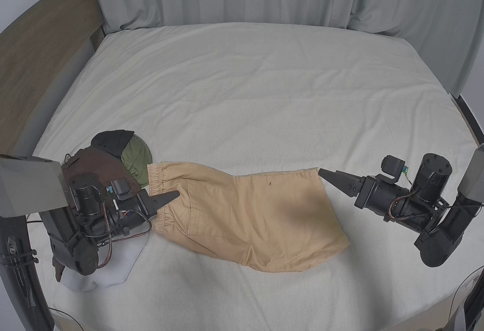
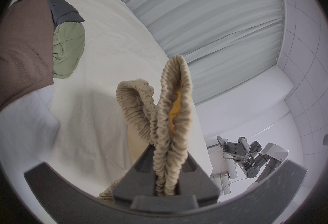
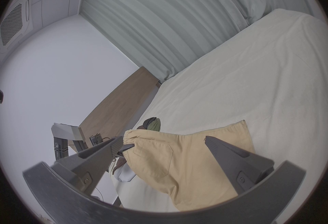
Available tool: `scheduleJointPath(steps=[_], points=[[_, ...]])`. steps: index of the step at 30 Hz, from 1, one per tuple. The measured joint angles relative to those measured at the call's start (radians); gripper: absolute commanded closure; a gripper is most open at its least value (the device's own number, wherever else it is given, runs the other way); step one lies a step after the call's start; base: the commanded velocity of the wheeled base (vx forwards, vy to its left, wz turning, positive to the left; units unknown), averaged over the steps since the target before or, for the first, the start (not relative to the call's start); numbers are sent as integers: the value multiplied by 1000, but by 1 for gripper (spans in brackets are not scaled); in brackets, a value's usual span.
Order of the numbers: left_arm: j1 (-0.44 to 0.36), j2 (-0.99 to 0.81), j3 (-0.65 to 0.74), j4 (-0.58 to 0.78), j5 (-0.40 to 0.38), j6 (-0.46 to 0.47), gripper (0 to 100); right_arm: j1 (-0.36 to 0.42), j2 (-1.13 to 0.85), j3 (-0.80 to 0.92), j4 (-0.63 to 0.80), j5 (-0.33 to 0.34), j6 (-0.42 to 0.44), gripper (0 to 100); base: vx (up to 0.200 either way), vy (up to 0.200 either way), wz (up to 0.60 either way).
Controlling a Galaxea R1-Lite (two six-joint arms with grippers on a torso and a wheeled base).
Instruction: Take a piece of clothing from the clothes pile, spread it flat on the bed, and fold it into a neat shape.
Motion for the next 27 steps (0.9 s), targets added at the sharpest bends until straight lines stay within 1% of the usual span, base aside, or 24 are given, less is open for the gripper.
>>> scheduleJointPath(steps=[13,17,21,24,27], points=[[-47,-1,-23,0,2,-8,100,6,0,-1,0,0,0,0,0,0,0],[-71,0,-44,1,9,-39,100,6,0,-1,0,0,0,0,0,0,0],[-99,-1,-67,0,31,-52,100,5,0,-3,0,0,0,0,0,0,0],[-132,-1,-77,0,64,-55,100,2,0,-6,0,0,0,0,0,0,0],[-157,-1,-83,0,69,-68,100,1,0,-10,0,0,0,0,0,0,0]])
